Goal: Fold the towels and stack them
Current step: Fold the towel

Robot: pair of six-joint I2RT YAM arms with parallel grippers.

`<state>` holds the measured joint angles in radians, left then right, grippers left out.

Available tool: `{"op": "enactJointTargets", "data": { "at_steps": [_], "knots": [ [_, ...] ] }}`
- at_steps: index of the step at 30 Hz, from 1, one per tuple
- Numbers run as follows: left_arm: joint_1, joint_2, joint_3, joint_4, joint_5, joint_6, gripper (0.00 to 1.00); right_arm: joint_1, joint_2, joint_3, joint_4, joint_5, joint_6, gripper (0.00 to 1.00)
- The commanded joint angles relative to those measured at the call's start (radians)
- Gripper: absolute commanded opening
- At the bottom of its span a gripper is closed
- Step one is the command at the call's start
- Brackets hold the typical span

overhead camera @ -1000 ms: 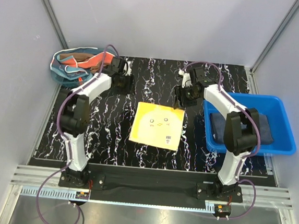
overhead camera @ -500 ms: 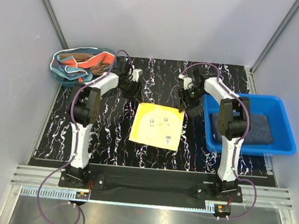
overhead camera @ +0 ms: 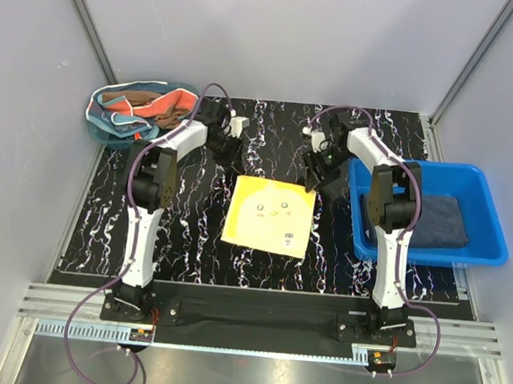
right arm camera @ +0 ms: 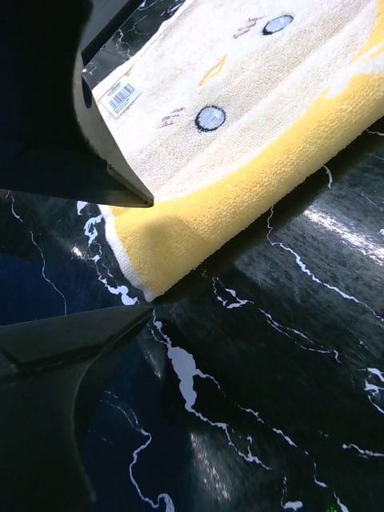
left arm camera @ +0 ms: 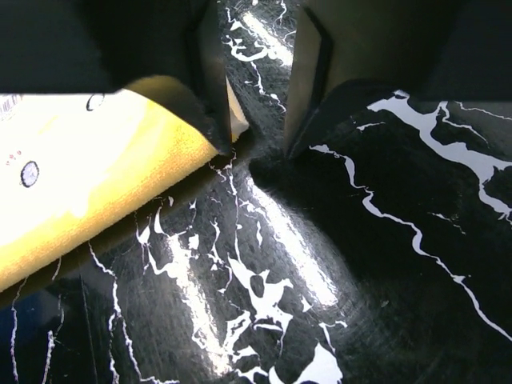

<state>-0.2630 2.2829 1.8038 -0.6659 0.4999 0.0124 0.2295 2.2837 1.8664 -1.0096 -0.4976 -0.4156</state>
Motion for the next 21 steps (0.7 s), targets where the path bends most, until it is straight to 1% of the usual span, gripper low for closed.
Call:
{"op": "enactJointTargets", "data": {
  "at_steps": [1, 2, 5, 6, 7, 11, 12, 13, 14, 15, 16, 17, 18, 19, 20, 21],
  "knots": [
    [-0.004, 0.032, 0.065, -0.041, -0.001, 0.044, 0.3, -0.015, 0.016, 0.065, -0.049, -0.005, -0.041, 0.59],
    [-0.002, 0.036, 0.069, -0.046, -0.004, 0.047, 0.2, -0.016, 0.02, 0.082, -0.056, -0.007, -0.048, 0.55],
    [-0.002, 0.041, 0.074, -0.057, -0.029, 0.04, 0.09, -0.019, 0.04, 0.085, -0.075, -0.021, -0.057, 0.49],
    [-0.002, 0.041, 0.069, -0.055, -0.037, 0.032, 0.03, -0.018, 0.052, 0.088, -0.073, -0.025, -0.058, 0.47],
    [-0.002, 0.04, 0.063, -0.054, -0.043, 0.029, 0.01, -0.018, 0.06, 0.092, -0.079, -0.033, -0.058, 0.45],
    [0.007, 0.027, 0.029, -0.04, -0.087, -0.005, 0.0, -0.016, 0.092, 0.122, -0.101, -0.048, -0.072, 0.45],
    [0.008, 0.017, -0.006, 0.001, -0.102, -0.009, 0.0, -0.016, 0.095, 0.12, -0.101, -0.047, -0.074, 0.46],
    [0.008, -0.002, -0.009, 0.011, -0.127, -0.009, 0.0, -0.018, 0.096, 0.117, -0.101, -0.035, -0.072, 0.46],
    [0.013, -0.002, 0.003, 0.003, -0.135, -0.008, 0.0, -0.018, 0.094, 0.119, -0.107, -0.009, -0.074, 0.46],
    [0.018, 0.001, 0.059, -0.045, -0.133, -0.002, 0.0, -0.018, 0.085, 0.119, -0.11, -0.003, -0.072, 0.46],
    [0.025, -0.002, 0.089, -0.073, -0.1, 0.006, 0.04, -0.018, 0.079, 0.117, -0.107, -0.007, -0.075, 0.46],
    [0.039, -0.017, 0.1, -0.081, -0.074, 0.011, 0.17, -0.018, 0.068, 0.108, -0.097, -0.037, -0.077, 0.45],
    [0.042, -0.037, 0.082, -0.049, -0.045, 0.014, 0.23, -0.018, 0.06, 0.105, -0.089, -0.054, -0.077, 0.43],
    [0.045, -0.055, 0.066, -0.023, -0.011, 0.014, 0.28, -0.018, 0.057, 0.106, -0.086, -0.064, -0.077, 0.39],
    [0.044, -0.091, 0.054, -0.006, 0.014, 0.023, 0.37, -0.018, 0.06, 0.111, -0.089, -0.07, -0.071, 0.37],
    [0.041, -0.098, 0.04, 0.011, 0.043, 0.038, 0.41, -0.018, 0.065, 0.112, -0.093, -0.071, -0.072, 0.35]
  ]
}}
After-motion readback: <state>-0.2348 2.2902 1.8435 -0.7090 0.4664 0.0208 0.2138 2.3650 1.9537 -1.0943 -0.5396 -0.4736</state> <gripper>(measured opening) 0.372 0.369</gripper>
